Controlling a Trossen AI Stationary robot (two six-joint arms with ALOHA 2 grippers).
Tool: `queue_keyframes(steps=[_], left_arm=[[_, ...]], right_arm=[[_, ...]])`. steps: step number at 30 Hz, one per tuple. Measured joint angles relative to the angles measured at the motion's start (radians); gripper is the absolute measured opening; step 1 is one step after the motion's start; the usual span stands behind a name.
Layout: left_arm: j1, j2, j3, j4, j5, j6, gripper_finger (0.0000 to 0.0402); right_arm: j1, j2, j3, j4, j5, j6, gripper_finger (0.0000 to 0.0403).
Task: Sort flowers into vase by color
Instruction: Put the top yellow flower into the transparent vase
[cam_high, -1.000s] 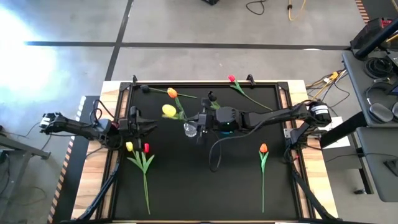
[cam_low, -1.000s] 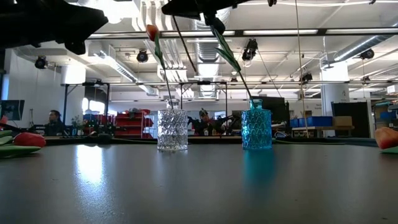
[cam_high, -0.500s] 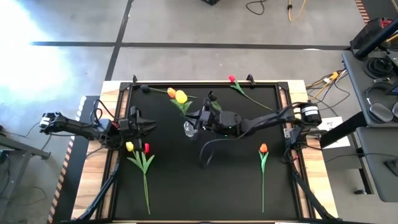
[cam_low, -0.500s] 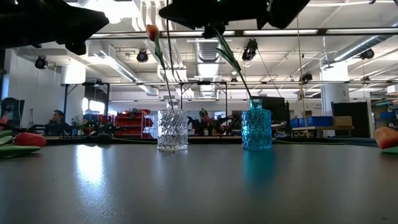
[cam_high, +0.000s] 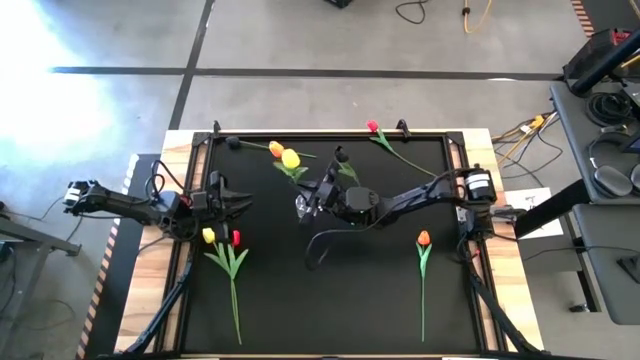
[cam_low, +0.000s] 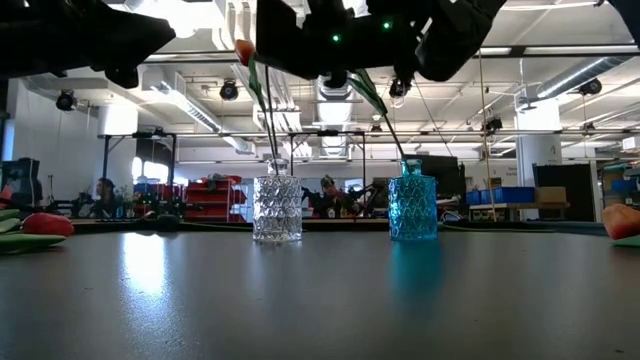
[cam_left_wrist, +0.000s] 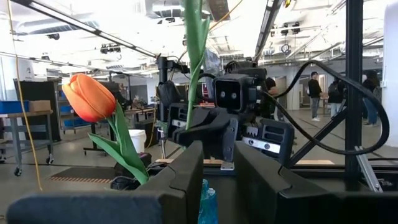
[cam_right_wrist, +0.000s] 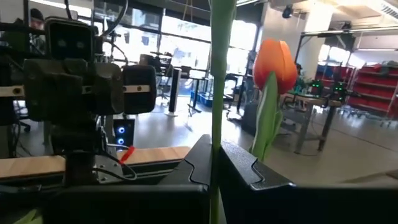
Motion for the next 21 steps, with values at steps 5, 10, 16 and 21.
queue_keyframes(steps=[5,10,16,21], left_arm=[[0.0,0.005,0.0,-0.001,0.0,0.0,0.0075],[0.0,0.007,0.0,-0.001,0.0,0.001,0.0075],[0.0,0.008,0.0,-0.001,0.0,0.002,0.0075],[0.0,0.008,0.0,-0.001,0.0,0.002,0.0075]], right_arm=[[0.0,0.026,-0.031,0.056,0.016,-0.01,0.0009],[0.0,0.043,-0.049,0.121,0.015,0.013,0.0009],[0.0,0.054,-0.052,0.12,0.015,0.016,0.0011],[0.0,0.054,-0.052,0.08,0.016,0.025,0.0028]])
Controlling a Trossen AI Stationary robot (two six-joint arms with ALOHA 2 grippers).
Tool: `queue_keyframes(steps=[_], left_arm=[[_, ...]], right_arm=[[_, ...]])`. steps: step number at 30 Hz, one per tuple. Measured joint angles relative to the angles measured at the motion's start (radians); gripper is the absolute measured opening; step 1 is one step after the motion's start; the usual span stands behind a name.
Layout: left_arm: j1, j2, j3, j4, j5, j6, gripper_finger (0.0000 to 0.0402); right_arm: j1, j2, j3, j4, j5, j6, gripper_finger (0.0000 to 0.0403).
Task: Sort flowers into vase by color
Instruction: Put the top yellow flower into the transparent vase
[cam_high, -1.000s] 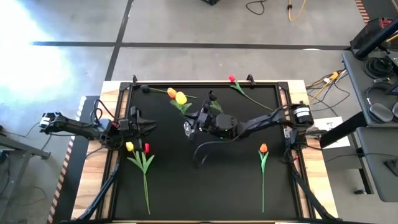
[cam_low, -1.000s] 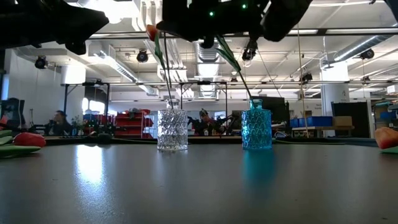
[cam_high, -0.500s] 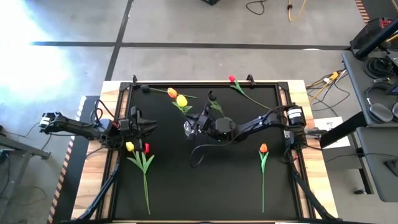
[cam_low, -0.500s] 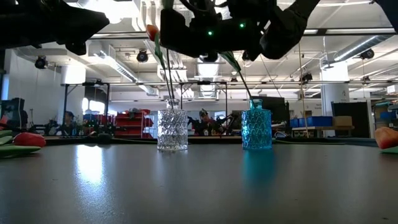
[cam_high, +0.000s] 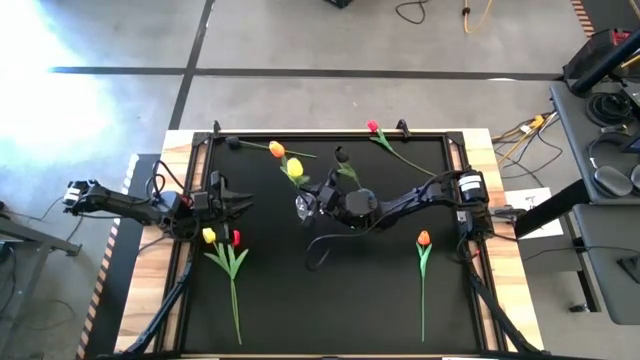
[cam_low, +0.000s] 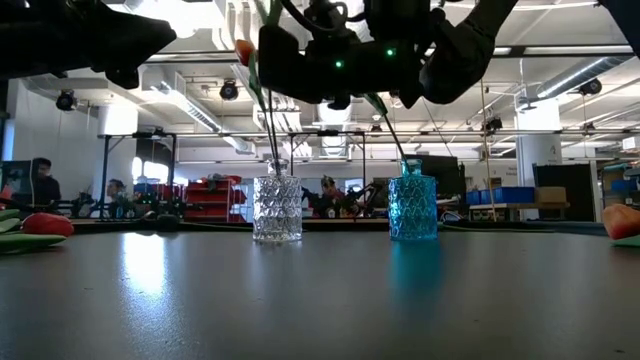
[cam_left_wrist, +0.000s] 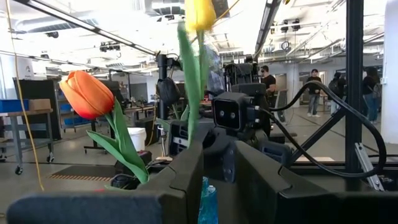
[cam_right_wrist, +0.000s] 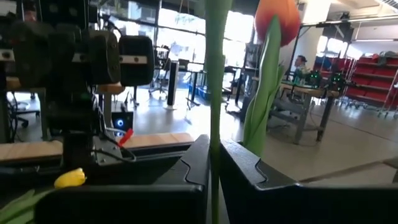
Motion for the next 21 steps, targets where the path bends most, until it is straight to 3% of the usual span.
queue_keyframes(steps=[13,21], left_arm=[[0.0,0.002,0.0,0.0,0.0,0.0,0.0075],[0.0,0.005,0.0,-0.001,0.0,0.001,0.0075]], right_arm=[[0.0,-0.018,0.004,-0.127,0.122,0.025,0.0106],[0.0,-0.093,0.079,-0.493,0.127,0.123,0.0129]])
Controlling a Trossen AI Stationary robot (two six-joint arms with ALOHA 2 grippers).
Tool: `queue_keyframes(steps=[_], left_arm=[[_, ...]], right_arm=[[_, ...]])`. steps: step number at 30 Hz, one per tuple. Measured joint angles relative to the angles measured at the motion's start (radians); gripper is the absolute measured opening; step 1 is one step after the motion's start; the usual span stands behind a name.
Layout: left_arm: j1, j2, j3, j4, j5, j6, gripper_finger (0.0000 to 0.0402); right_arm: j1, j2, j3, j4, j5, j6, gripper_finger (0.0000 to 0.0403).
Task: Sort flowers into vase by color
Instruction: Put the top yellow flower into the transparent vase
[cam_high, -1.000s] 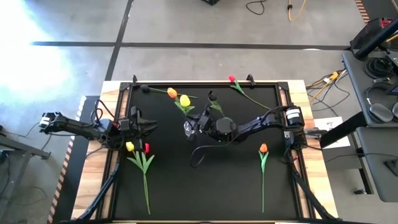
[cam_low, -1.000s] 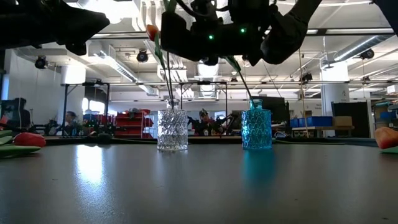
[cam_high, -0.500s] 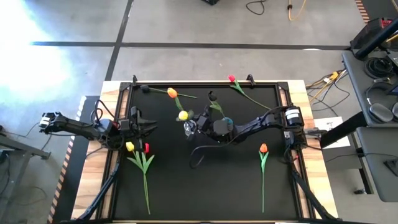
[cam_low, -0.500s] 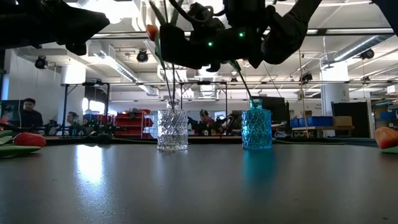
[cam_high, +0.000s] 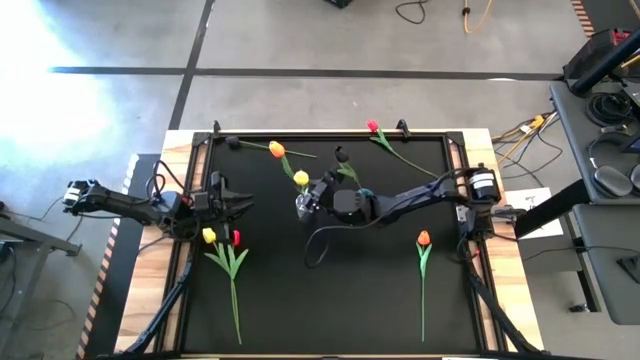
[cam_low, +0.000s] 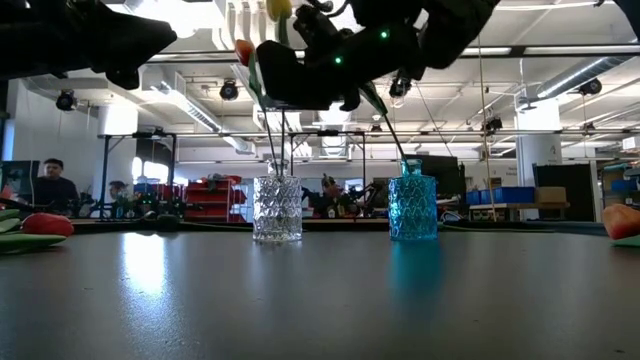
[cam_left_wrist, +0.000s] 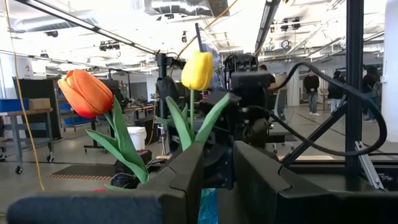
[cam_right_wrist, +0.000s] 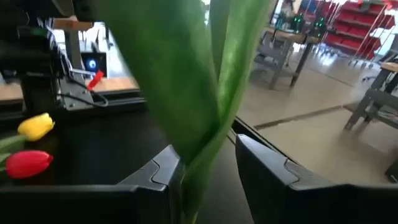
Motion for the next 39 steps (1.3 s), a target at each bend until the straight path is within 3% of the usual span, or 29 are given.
queue_keyframes(steps=[13,19,33,39], left_arm=[[0.0,0.016,0.0,-0.005,-0.006,0.0,0.0075],[0.0,0.018,0.0,-0.003,-0.009,0.0,0.0075],[0.0,0.021,0.0,-0.006,-0.01,0.001,0.0075],[0.0,0.024,0.0,-0.007,-0.01,0.011,0.0075]], right_arm=[[0.011,-0.07,0.182,-0.538,-0.062,0.041,0.0215],[0.013,-0.071,0.236,-0.621,-0.114,0.014,0.0236],[0.029,-0.12,0.299,-0.869,-0.114,-0.012,0.023],[0.03,-0.127,0.299,-0.883,-0.158,0.027,0.0226]])
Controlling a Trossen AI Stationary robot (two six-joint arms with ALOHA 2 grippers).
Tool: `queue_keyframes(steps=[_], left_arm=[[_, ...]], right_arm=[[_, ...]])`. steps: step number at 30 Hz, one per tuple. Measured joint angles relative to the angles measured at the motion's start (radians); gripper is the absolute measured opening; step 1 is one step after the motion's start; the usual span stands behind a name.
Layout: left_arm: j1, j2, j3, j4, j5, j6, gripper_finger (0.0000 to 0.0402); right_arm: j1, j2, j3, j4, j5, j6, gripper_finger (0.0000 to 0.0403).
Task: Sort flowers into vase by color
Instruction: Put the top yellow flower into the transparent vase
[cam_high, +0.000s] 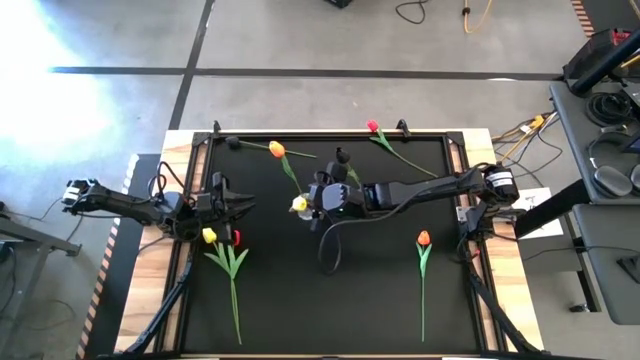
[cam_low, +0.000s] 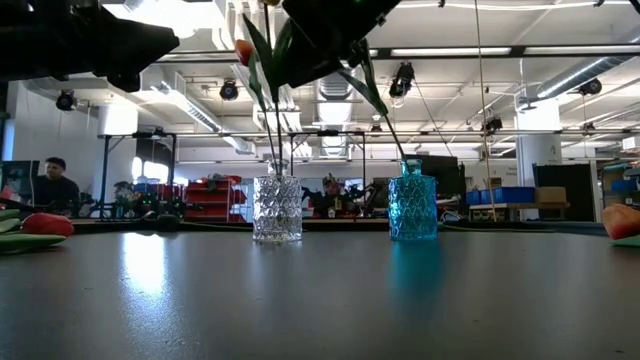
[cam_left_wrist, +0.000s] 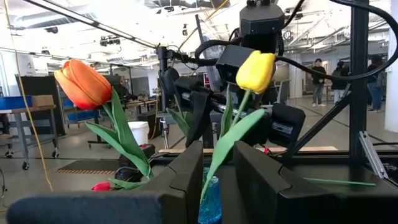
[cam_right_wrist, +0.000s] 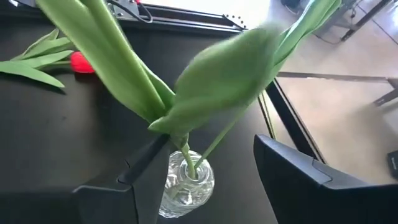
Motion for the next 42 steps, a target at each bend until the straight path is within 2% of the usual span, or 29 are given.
queue_keyframes(steps=[7,15,22,25,27,34,42], left_arm=[[0.0,0.0,0.0,-0.001,0.0,0.0,0.0075],[0.0,0.0,0.0,-0.001,0.0,0.0,0.0075],[0.0,0.0,0.0,-0.002,0.0,0.0,0.0075],[0.0,0.0,0.0,-0.002,0.0,0.003,0.0075],[0.0,0.0,0.0,-0.002,0.0,0.008,0.0075],[0.0,0.003,0.0,-0.005,0.0,0.012,0.0075],[0.0,0.014,0.0,-0.009,0.0,0.016,0.0075]], right_arm=[[-0.001,0.002,0.003,-0.021,0.0,0.031,0.0263],[0.007,0.0,0.087,-0.195,0.0,0.05,0.0309],[0.038,-0.003,0.143,-0.318,-0.002,0.033,0.0305],[0.053,-0.004,0.146,-0.414,-0.007,0.083,0.0273],[0.06,0.003,0.14,-0.423,-0.015,0.109,0.0235],[0.055,0.092,0.127,-0.3,-0.034,0.071,0.0034],[0.045,0.139,0.134,-0.175,-0.015,0.048,0.001]])
